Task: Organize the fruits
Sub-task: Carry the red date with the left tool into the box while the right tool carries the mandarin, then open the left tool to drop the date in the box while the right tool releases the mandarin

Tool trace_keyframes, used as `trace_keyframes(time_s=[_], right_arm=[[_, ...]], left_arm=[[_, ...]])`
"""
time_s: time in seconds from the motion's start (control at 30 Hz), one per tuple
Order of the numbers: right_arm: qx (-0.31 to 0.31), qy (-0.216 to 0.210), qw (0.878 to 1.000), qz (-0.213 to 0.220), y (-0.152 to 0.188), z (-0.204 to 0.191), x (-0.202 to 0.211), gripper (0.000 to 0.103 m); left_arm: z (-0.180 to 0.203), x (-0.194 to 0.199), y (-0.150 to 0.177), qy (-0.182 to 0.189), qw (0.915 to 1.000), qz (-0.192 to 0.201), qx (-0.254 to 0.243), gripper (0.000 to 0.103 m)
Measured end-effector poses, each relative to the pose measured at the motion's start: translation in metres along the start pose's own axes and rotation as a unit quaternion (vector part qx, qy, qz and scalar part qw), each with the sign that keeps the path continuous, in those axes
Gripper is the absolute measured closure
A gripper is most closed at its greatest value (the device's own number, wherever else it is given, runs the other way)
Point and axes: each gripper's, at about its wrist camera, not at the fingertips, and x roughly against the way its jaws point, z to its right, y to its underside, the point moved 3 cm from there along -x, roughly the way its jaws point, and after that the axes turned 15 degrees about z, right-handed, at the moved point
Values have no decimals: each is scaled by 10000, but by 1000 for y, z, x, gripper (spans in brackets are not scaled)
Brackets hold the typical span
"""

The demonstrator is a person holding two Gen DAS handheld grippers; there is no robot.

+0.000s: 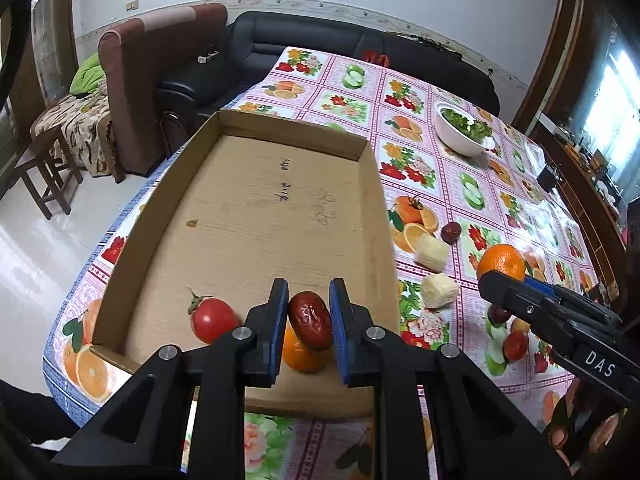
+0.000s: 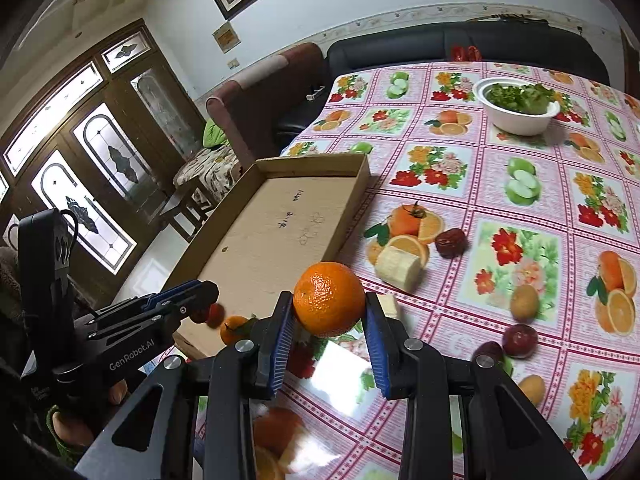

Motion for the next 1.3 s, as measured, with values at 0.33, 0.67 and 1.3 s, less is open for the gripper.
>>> trace_keyframes(time_s=[0.33,0.67,1.3], right_arm=[[125,-104,9997,-167,5,-15,-18,69],[462,-449,9972,-375,9,-54,-51,69],[757,-472,9924,-850,25,-76,-105,69]], left_arm=[[-28,-6,-11,-188,9996,62,184,85],[-56,-23,-19,-392,9984,5,413,85],[-74,-58,-6,-652,9957,-356,547,84]])
